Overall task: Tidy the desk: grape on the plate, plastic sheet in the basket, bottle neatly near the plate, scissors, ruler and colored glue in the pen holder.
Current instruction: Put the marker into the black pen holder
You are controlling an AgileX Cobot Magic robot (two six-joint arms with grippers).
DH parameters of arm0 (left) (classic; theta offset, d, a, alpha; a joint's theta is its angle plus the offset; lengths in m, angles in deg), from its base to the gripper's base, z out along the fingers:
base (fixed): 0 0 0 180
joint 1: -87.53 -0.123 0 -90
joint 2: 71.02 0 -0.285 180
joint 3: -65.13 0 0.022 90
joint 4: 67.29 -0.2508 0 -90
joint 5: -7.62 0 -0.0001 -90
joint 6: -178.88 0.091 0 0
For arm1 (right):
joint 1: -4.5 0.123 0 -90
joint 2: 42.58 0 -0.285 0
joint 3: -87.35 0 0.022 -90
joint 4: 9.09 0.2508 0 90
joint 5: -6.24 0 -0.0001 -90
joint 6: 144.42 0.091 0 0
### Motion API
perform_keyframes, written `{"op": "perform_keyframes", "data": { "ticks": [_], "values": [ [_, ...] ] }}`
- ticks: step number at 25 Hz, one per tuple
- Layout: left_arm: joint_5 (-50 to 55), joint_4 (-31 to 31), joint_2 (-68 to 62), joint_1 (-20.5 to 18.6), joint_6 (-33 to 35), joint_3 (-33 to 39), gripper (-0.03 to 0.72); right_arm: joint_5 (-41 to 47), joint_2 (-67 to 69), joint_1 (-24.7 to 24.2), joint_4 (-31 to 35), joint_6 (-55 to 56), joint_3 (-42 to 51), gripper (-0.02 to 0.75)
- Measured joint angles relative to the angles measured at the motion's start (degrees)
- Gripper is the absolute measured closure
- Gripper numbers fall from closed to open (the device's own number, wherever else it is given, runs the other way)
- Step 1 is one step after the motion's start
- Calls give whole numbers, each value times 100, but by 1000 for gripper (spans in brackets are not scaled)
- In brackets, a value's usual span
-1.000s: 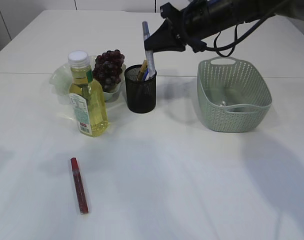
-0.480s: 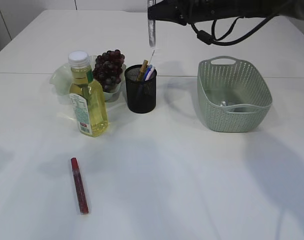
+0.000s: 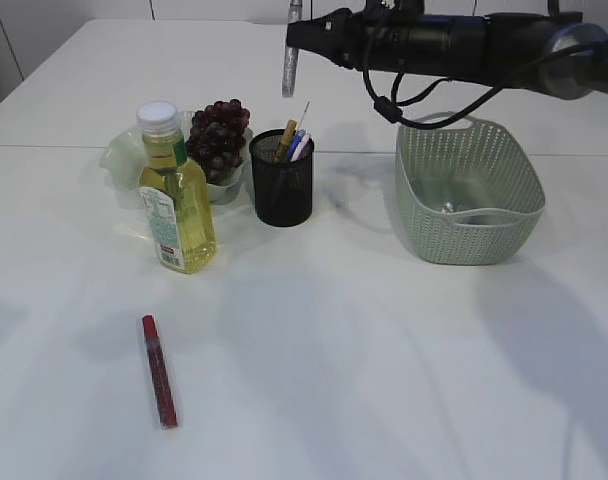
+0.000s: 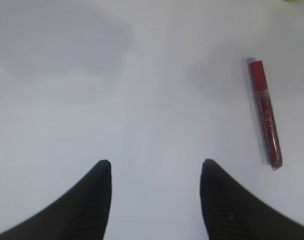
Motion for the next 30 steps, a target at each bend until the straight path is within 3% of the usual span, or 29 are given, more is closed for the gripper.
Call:
{"op": "perform_keyframes", "data": {
  "ticks": [5,20,30],
  "values": [
    [23,0,0,0,0,0,273,55,160,0,299,-694,-24,652],
    [27,0,0,0,0,0,273,55,429,0,393,-787,-24,610],
    [27,-62,0,0,0,0,273,212,429,0,359,-800,-24,463]
  ]
}}
